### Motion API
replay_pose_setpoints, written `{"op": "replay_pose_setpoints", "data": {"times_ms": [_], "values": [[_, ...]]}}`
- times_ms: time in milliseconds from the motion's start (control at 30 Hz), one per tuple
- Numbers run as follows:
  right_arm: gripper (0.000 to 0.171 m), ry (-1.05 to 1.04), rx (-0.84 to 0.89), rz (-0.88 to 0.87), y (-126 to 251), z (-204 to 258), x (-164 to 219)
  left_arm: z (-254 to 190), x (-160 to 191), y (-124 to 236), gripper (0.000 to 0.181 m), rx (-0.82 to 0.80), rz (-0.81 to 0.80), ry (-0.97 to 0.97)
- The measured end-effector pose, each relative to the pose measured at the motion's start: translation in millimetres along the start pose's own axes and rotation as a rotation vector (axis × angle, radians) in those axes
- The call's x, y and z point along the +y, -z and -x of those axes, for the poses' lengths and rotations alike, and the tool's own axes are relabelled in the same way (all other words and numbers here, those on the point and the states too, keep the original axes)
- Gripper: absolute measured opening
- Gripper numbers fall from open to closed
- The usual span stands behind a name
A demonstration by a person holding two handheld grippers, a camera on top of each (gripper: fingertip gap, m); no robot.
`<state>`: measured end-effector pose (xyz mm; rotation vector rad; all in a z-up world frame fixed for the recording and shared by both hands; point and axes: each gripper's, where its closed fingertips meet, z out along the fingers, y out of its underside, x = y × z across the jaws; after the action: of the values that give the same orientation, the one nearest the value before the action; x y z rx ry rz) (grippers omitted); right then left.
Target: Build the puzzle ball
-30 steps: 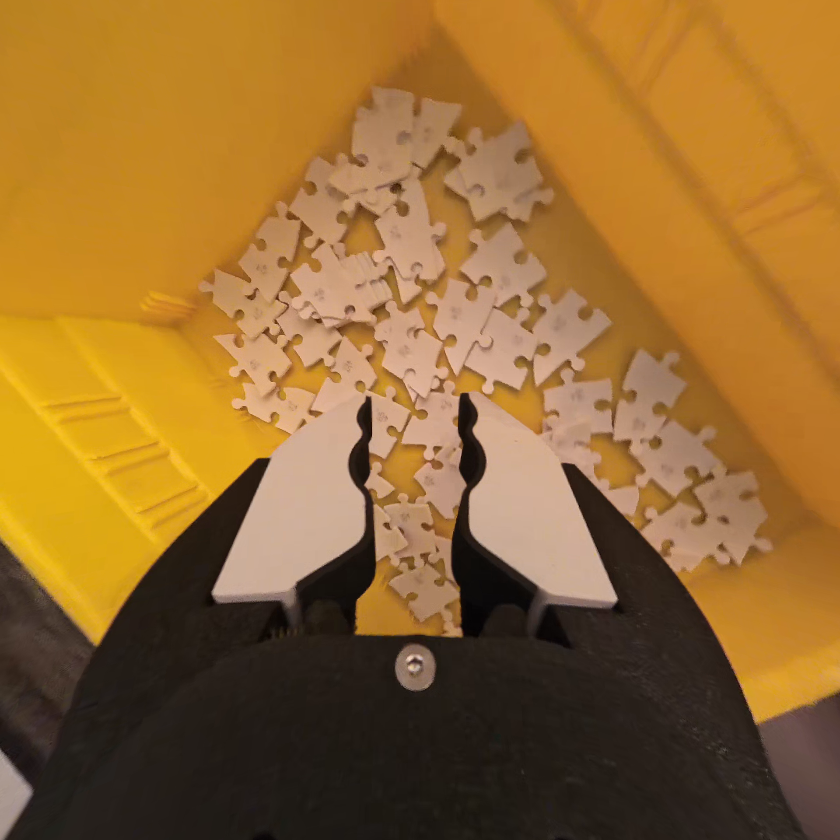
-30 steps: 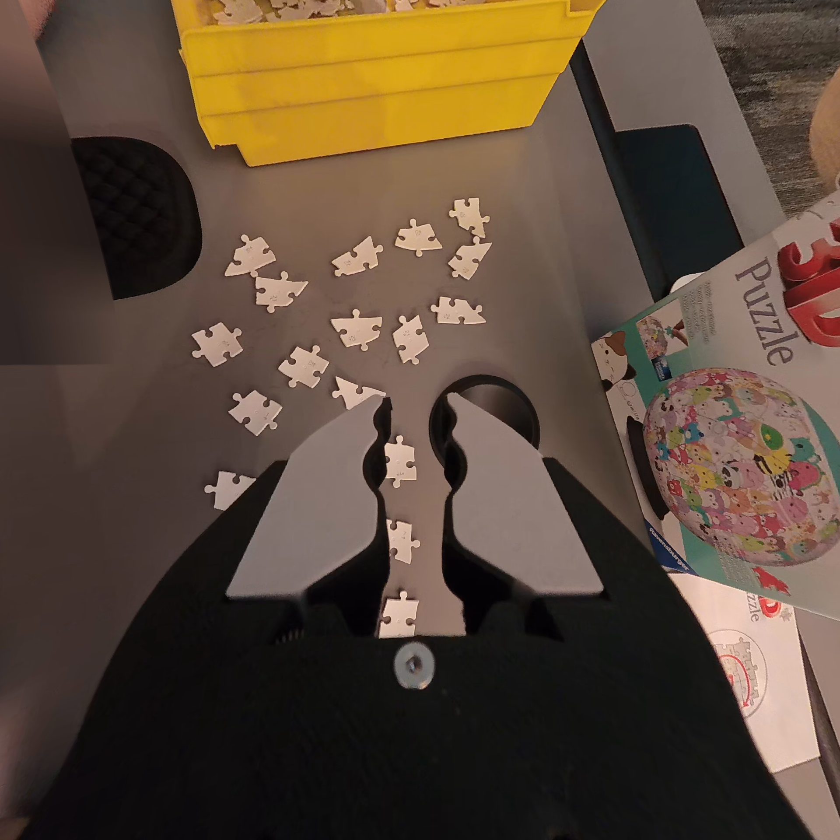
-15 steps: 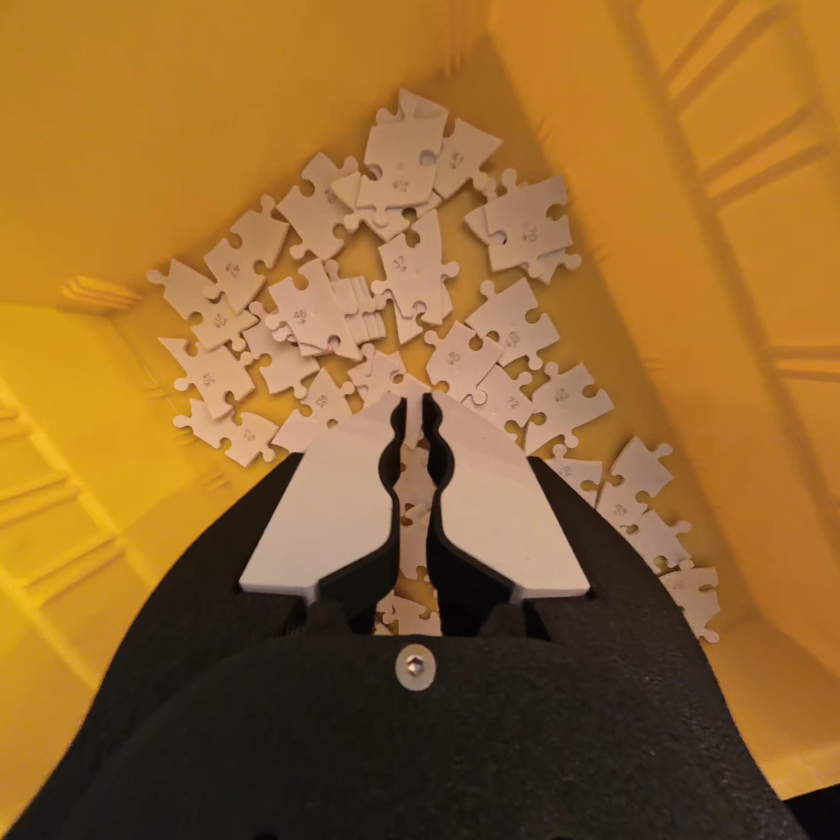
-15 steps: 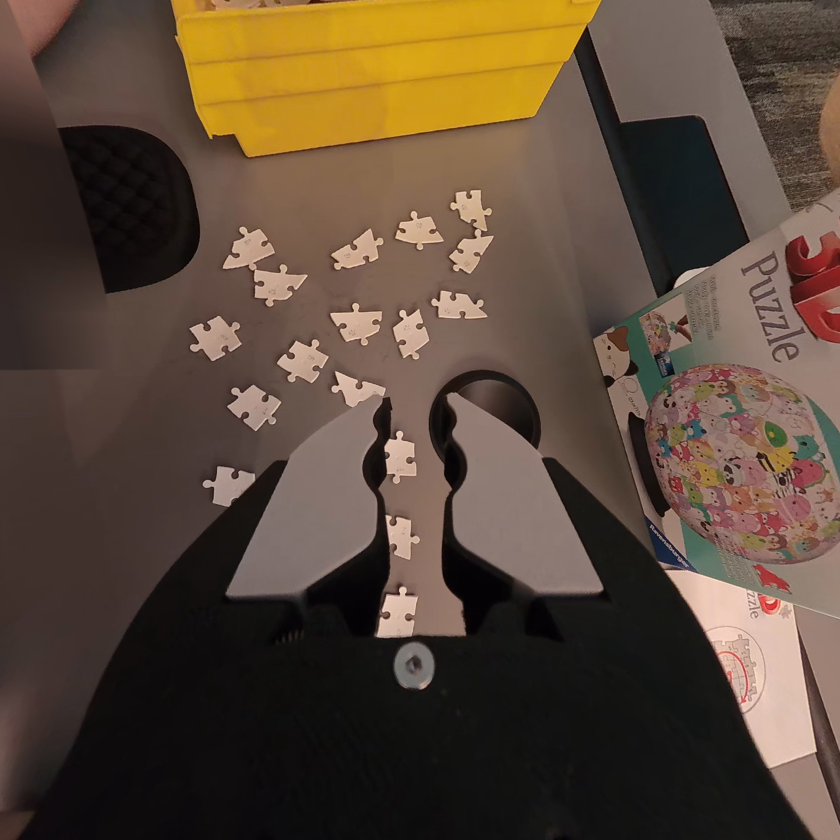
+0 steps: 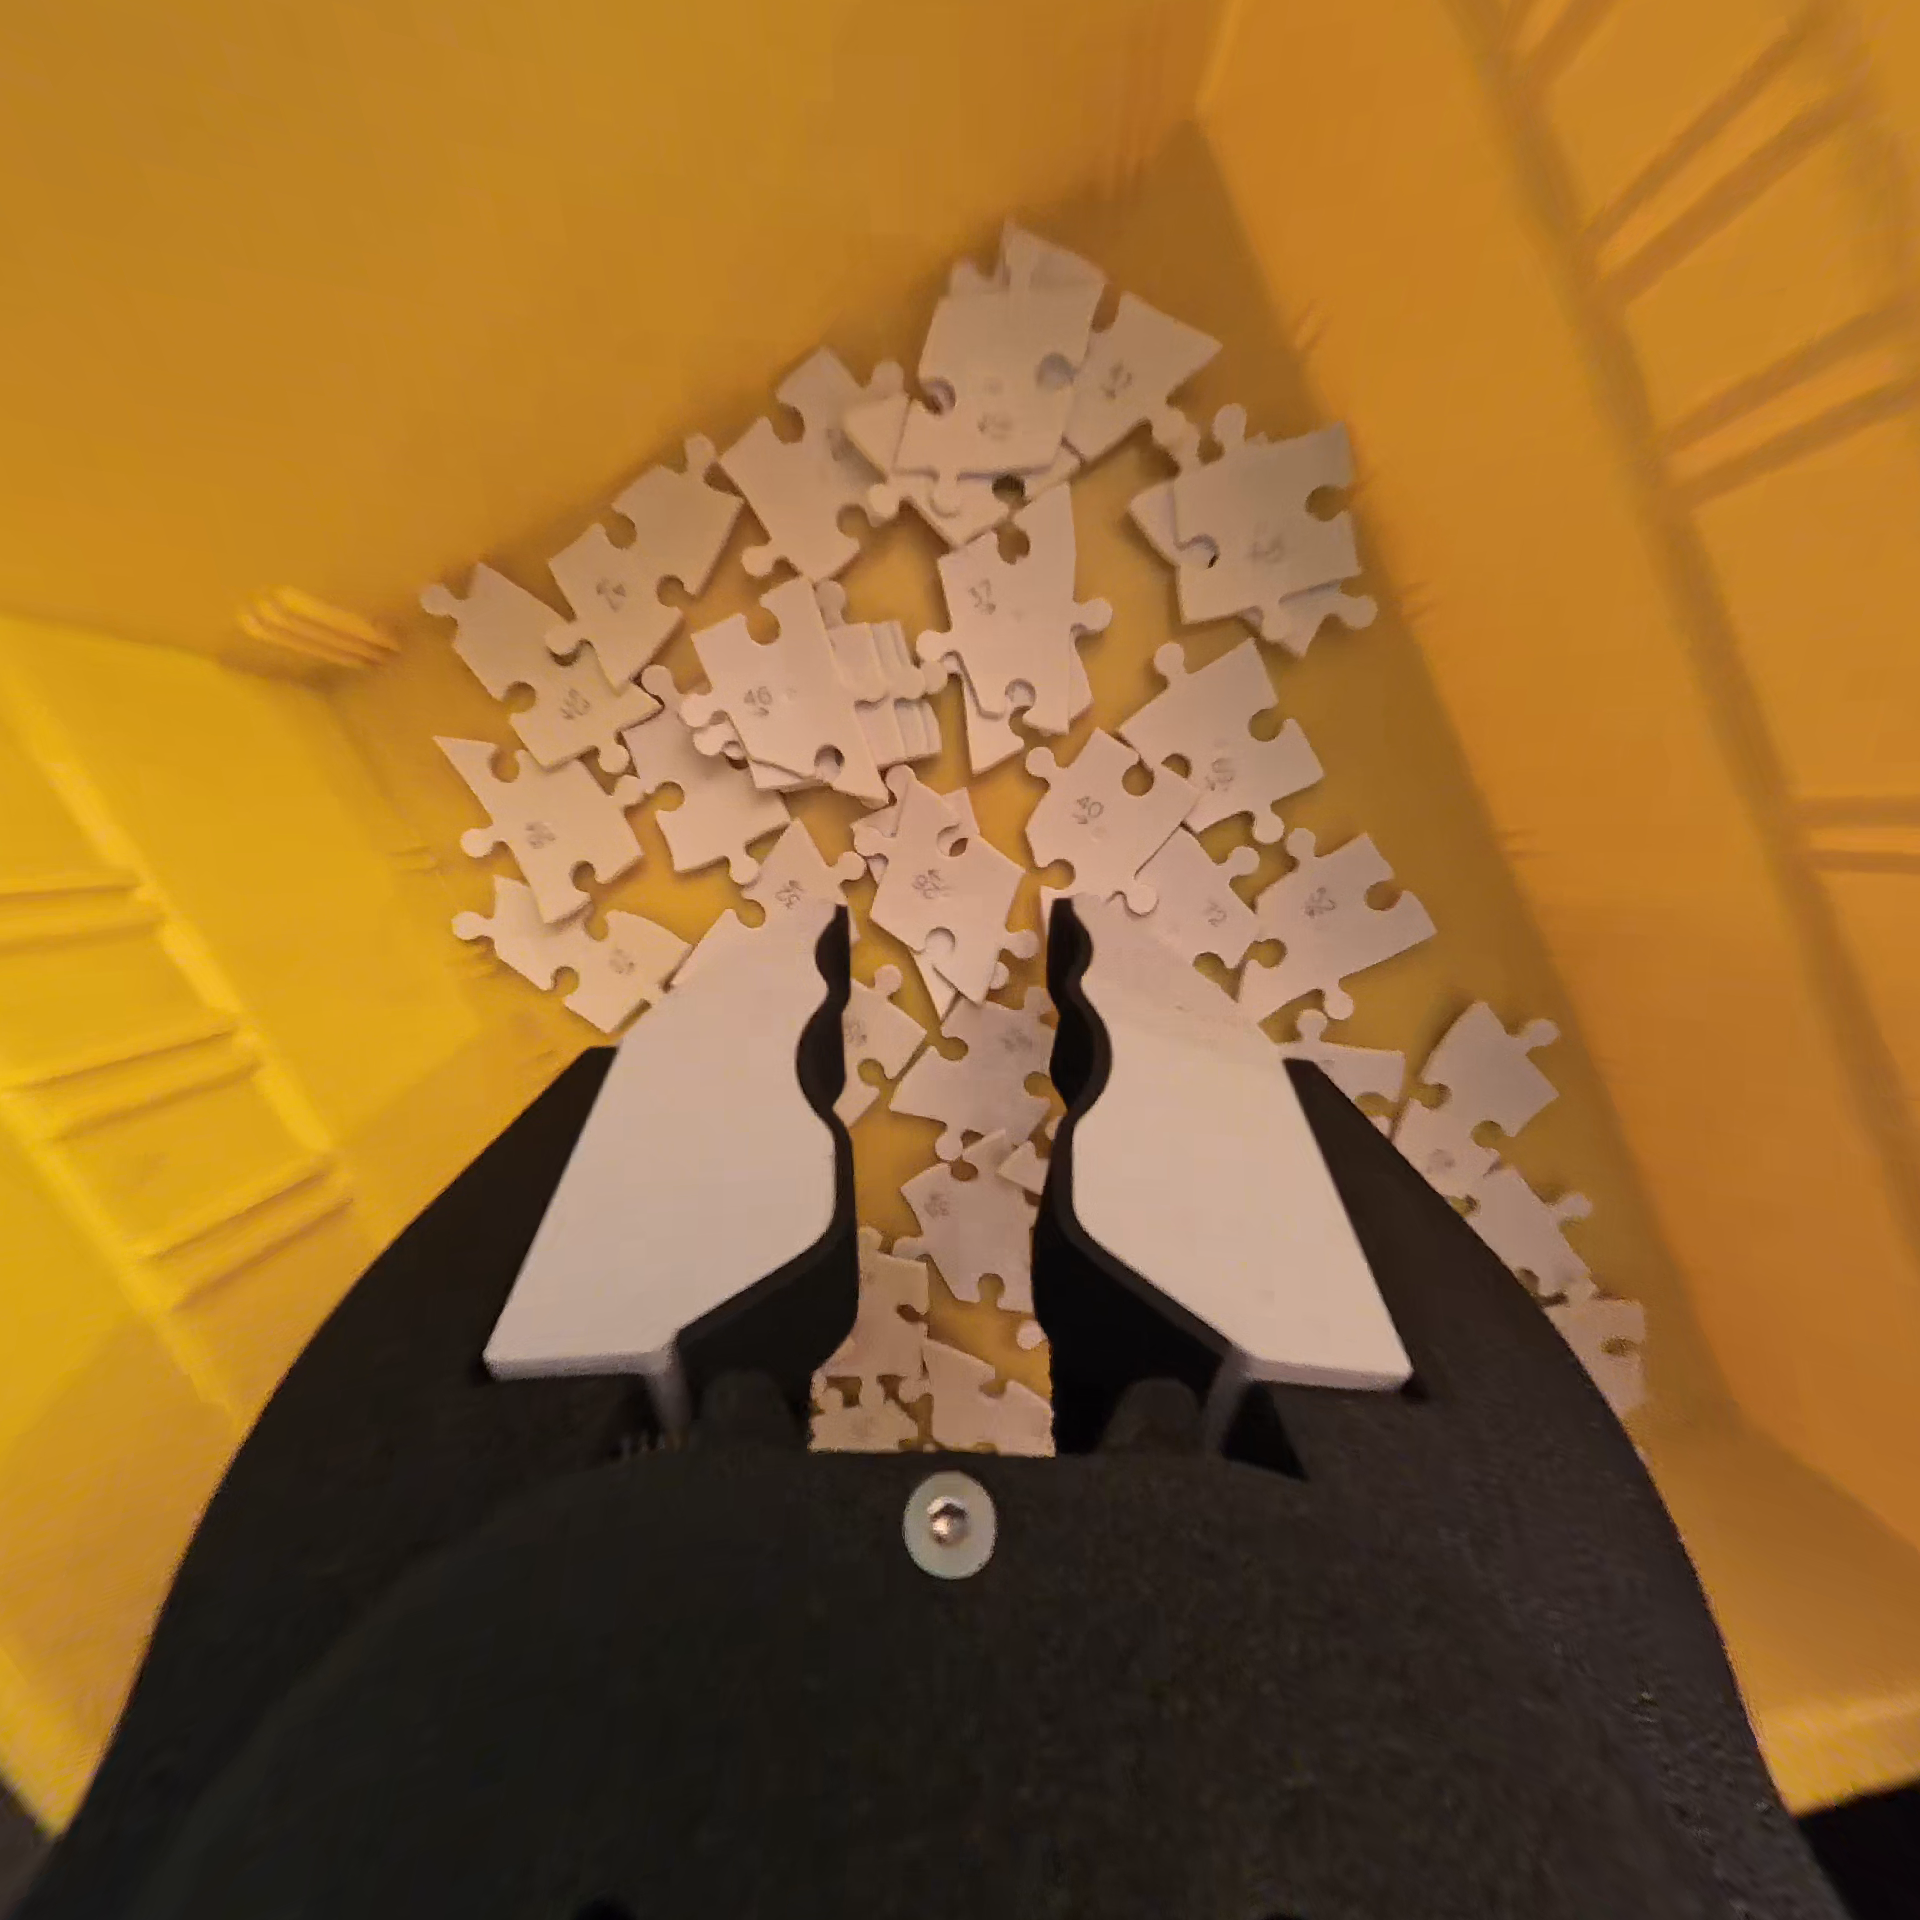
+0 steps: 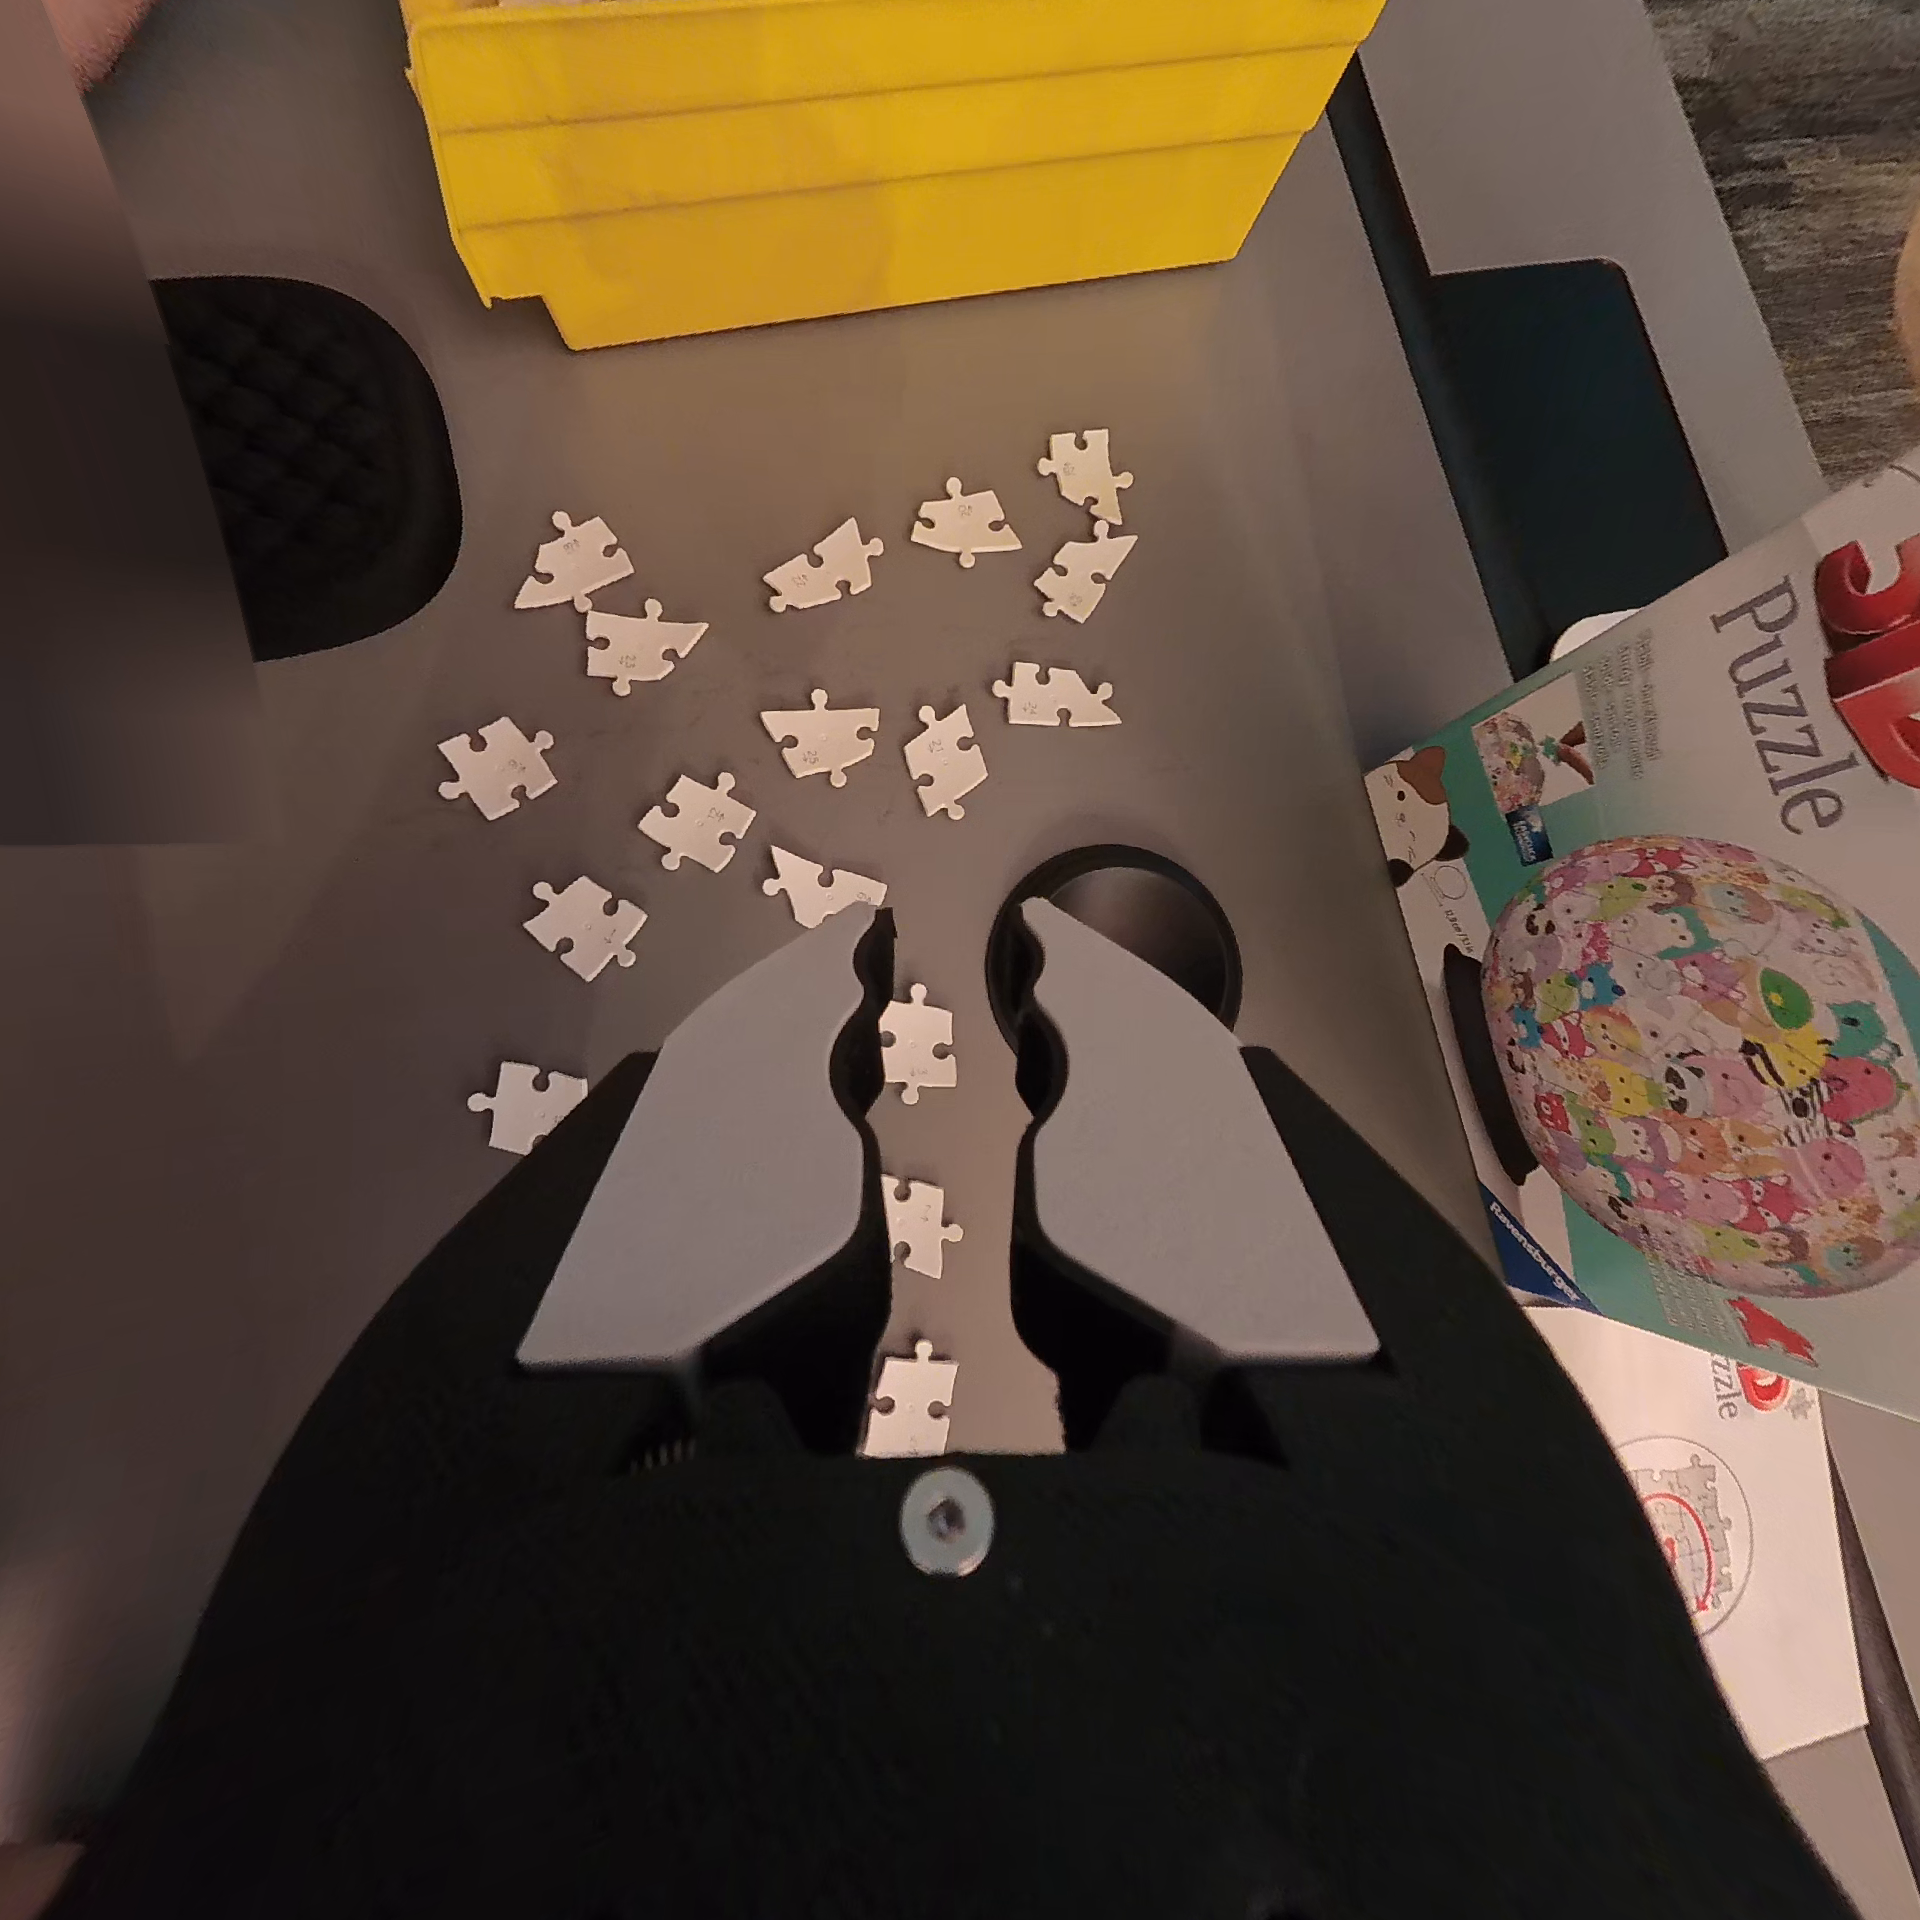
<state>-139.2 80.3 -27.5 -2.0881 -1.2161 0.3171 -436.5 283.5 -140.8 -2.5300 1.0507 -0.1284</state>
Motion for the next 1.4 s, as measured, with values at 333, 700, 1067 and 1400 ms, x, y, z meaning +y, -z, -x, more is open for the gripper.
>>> {"op": "replay_pose_setpoints", "data": {"times_ms": [333, 700, 1067, 1400], "values": [[0.022, 0.002, -0.001, 0.008, 0, 0, 1, 0, -2, -8, 0.027, -0.010, -0.009, -0.013], [0.022, 0.003, -0.003, 0.010, -1, 1, 1, 12, -12, 30, 0.026, -0.023, -0.133, 0.003], [0.022, 0.017, 0.041, 0.015, 12, -3, 2, -60, -61, 126, 0.026, 0.061, -0.446, -0.165], [0.022, 0.058, 0.049, -0.080, 51, 12, -12, -152, -114, 66, 0.026, 0.076, -0.140, -0.347]]}}
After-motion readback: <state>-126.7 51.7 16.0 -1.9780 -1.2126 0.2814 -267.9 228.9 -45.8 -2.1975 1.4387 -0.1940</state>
